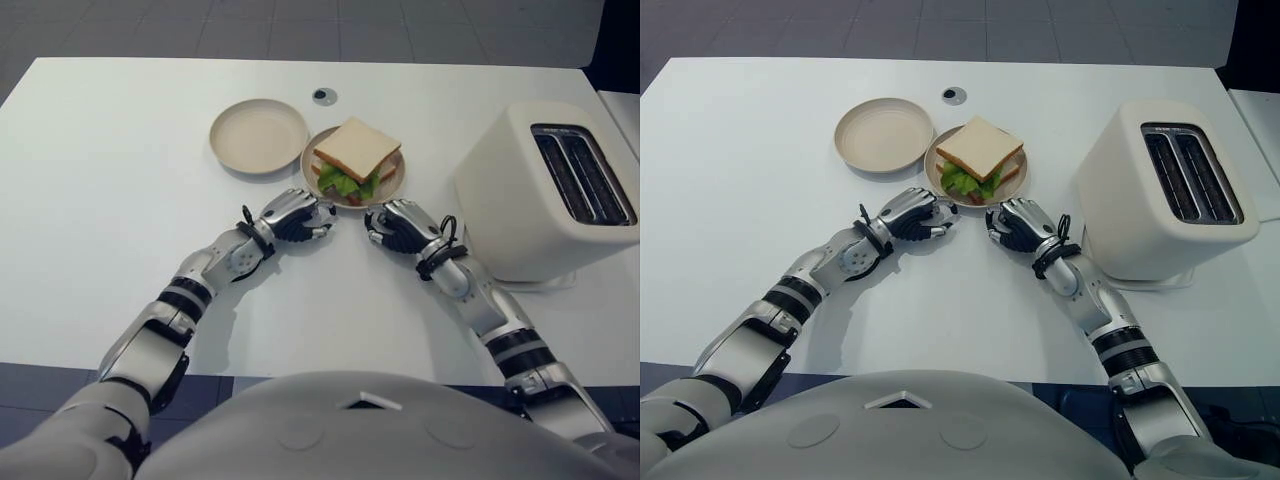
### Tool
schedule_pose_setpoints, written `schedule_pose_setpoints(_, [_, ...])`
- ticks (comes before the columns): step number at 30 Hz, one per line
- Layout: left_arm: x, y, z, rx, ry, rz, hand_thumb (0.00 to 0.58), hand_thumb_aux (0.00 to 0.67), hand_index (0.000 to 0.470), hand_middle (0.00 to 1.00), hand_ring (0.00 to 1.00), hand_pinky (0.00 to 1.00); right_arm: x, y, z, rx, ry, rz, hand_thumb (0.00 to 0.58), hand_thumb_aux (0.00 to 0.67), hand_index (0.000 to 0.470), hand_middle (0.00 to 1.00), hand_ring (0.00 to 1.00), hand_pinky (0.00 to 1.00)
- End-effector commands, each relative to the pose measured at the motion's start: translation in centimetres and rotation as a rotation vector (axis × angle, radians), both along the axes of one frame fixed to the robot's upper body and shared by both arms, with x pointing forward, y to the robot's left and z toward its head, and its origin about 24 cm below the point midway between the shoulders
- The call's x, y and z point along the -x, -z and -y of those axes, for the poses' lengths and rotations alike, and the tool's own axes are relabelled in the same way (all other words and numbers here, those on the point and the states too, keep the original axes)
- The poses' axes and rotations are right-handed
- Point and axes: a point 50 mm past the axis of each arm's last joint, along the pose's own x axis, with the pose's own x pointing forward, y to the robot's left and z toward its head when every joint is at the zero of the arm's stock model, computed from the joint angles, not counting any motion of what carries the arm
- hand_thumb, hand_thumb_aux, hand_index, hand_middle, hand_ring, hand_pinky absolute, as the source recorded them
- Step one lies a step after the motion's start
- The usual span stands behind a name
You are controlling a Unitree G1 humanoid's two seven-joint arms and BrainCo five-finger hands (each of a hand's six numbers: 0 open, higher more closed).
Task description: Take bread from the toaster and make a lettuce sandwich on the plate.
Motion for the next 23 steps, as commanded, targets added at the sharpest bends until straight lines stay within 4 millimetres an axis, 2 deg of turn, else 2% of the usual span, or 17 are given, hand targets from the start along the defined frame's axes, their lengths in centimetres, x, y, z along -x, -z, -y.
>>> schedule_pose_setpoints(1, [1.6, 1.2, -2.3, 0.023, -0.031, -0.017, 0.294, 0.200, 0.140, 0.90, 0.90, 0.90, 2.2, -0.6, -1.3, -0.160, -0.085, -0.017, 0.575, 0.607, 0.426, 0.99, 0.99, 0.99])
schedule_pose_setpoints(2, [2.6, 0.5, -1.9, 0.118, 0.026, -0.018, 0.000, 0.000, 0.000, 0.00, 0.00, 0.00, 2.7, -2.2, -1.8, -0.289, -0.109, 0.031, 0.478, 0.389, 0.273, 0.26, 0.26, 0.26])
schedule_pose_setpoints(3, [3.5, -0.2, -1.6, 0.213, 0.075, -0.022, 0.000, 0.000, 0.000, 0.00, 0.00, 0.00, 3.1, -3.8, -2.0, -0.402, -0.121, 0.073, 0.251, 0.166, 0.116, 0.00, 0.00, 0.00])
schedule_pose_setpoints(4, [4.5, -1.3, -1.1, 0.336, 0.126, -0.030, 0.000, 0.000, 0.000, 0.00, 0.00, 0.00, 3.2, -5.3, -1.9, -0.514, -0.099, 0.122, 0.000, 0.000, 0.000, 0.00, 0.00, 0.00])
schedule_pose_setpoints(6, [5.5, -2.9, -0.4, 0.501, 0.182, -0.049, 0.000, 0.000, 0.000, 0.00, 0.00, 0.00, 2.7, -6.9, -1.3, -0.593, -0.029, 0.206, 0.000, 0.000, 0.000, 0.00, 0.00, 0.00])
schedule_pose_setpoints(8, [5.3, -3.7, -0.2, 0.599, 0.196, -0.063, 0.000, 0.000, 0.000, 0.00, 0.00, 0.00, 1.7, -6.9, -0.4, -0.634, 0.072, 0.252, 0.000, 0.000, 0.000, 0.00, 0.00, 0.00])
schedule_pose_setpoints(10, [4.0, -4.3, -0.7, 0.759, 0.117, -0.058, 0.000, 0.000, 0.000, 0.00, 0.00, 0.00, 0.7, -5.9, 0.6, -0.682, 0.199, 0.271, 0.000, 0.000, 0.000, 0.00, 0.00, 0.00])
schedule_pose_setpoints(12, [2.5, -3.6, -1.5, 0.880, -0.035, -0.076, 0.000, 0.000, 0.000, 0.00, 0.00, 0.00, 0.2, -4.0, 1.3, -0.686, 0.299, 0.240, 0.000, 0.000, 0.000, 0.00, 0.00, 0.00])
schedule_pose_setpoints(15, [1.6, -2.0, -2.4, 0.933, -0.186, -0.113, 0.000, 0.000, 0.000, 0.00, 0.00, 0.00, 0.2, -2.4, 1.7, -0.659, 0.332, 0.211, 0.000, 0.000, 0.000, 0.00, 0.00, 0.00])
schedule_pose_setpoints(23, [1.8, -1.0, -1.8, 0.961, -0.231, -0.113, 0.000, 0.000, 0.000, 0.00, 0.00, 0.00, 0.4, -1.9, 2.0, -0.639, 0.320, 0.238, 0.000, 0.000, 0.000, 0.00, 0.00, 0.00])
